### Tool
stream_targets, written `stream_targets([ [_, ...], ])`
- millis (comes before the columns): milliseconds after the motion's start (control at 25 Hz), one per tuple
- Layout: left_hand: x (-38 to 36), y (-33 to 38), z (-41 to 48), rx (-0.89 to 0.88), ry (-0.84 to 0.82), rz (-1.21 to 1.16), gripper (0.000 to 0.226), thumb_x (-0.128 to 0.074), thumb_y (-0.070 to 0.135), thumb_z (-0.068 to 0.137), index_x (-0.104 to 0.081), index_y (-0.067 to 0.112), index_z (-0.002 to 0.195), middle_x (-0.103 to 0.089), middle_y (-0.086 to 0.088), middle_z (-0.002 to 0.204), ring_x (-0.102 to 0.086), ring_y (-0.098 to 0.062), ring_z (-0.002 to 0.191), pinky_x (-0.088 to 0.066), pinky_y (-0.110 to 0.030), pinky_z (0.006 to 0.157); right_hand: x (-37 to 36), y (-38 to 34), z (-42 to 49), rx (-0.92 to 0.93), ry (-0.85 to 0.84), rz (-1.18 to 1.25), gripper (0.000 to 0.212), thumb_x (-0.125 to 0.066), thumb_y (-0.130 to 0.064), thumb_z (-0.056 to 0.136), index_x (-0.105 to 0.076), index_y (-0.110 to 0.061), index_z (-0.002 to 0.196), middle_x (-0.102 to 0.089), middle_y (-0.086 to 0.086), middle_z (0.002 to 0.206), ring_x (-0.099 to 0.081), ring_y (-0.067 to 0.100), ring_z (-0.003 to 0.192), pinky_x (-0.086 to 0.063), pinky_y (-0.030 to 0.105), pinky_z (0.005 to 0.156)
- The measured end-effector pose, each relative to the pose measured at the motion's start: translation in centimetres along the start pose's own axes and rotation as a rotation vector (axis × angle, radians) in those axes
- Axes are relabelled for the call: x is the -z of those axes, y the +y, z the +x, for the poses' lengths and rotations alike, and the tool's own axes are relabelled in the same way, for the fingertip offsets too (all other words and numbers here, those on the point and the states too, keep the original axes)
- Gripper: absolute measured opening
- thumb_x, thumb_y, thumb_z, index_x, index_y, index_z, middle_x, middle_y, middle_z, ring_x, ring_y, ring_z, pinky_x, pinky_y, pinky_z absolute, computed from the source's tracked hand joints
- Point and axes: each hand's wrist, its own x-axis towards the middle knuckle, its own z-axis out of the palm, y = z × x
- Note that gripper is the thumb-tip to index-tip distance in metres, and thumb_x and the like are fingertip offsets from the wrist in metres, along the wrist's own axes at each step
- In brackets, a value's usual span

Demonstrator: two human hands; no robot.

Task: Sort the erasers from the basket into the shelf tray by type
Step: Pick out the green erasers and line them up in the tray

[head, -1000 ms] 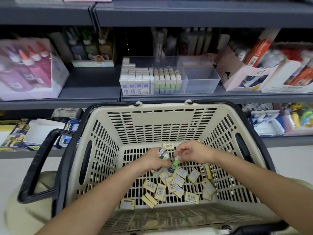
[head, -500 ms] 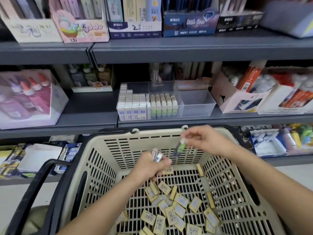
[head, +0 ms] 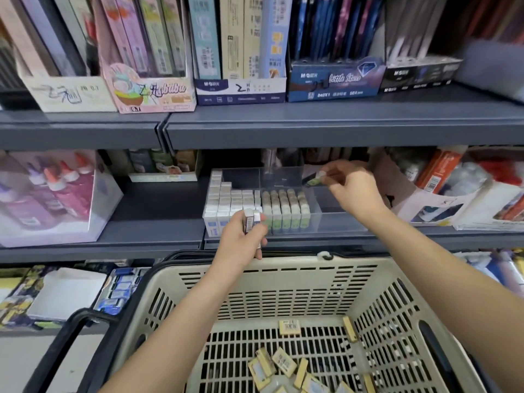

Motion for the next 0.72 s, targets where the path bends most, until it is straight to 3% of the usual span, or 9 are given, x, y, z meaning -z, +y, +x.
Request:
stream_targets([
  [120,0.3,-0.5,0.3,-0.011,-0.014,0.016,0.007,-0.056,0.023,0.088,-0.055,0.024,0.094,-0.060,0.008,0.062,-0.051,-0.008,0.047,-0.043,-0.024,0.057,-0.6,0.3,0.6,0.046,-0.047,-0.087,0.012,-0.060,-0.016,0.088,-0.065,-0.014,0.098,-0.066,-0.002,0.088,-0.062,0.018,0.084,-0.045,0.022,0.075],
  [240,0.3,-0.6,0.4,-0.015,-0.011,-0.039,0.008,-0.056,0.019,0.088,-0.058,0.025,0.092,-0.059,0.008,0.060,-0.050,-0.008,0.047,-0.043,-0.023,0.054,-1.0,0.4,0.8,0.121,-0.119,-0.194,0.016,-0.059,-0.015,0.088,-0.065,-0.013,0.102,-0.070,0.004,0.095,-0.063,0.021,0.087,-0.042,0.021,0.075],
  [400,0.3,-0.5,0.4,-0.012,-0.020,-0.079,0.011,-0.056,0.013,0.088,-0.058,0.024,0.091,-0.058,0.008,0.063,-0.052,-0.007,0.054,-0.043,-0.024,0.051,-1.9,0.1,1.3,0.144,-0.159,-0.292,0.015,-0.057,-0.012,0.087,-0.066,-0.015,0.099,-0.057,-0.006,0.081,-0.052,0.014,0.075,-0.029,0.013,0.063],
  [600,0.3,-0.6,0.4,0.012,-0.027,-0.107,0.013,-0.057,0.012,0.087,-0.059,0.024,0.091,-0.057,0.008,0.064,-0.052,-0.008,0.056,-0.043,-0.025,0.050,-2.3,-0.3,2.9,-0.043,-0.174,-0.251,0.017,-0.055,-0.016,0.088,-0.065,-0.030,0.088,-0.058,-0.010,0.080,-0.051,0.011,0.075,-0.036,0.016,0.067],
  [720,0.3,-0.6,0.3,0.015,-0.030,-0.111,0.013,-0.057,0.012,0.087,-0.059,0.024,0.091,-0.057,0.010,0.061,-0.051,-0.009,0.056,-0.043,-0.025,0.051,-2.1,-0.1,3.5,-0.060,-0.186,-0.335,0.017,-0.055,-0.020,0.088,-0.067,-0.031,0.092,-0.057,-0.011,0.081,-0.048,0.009,0.074,-0.034,0.018,0.068],
])
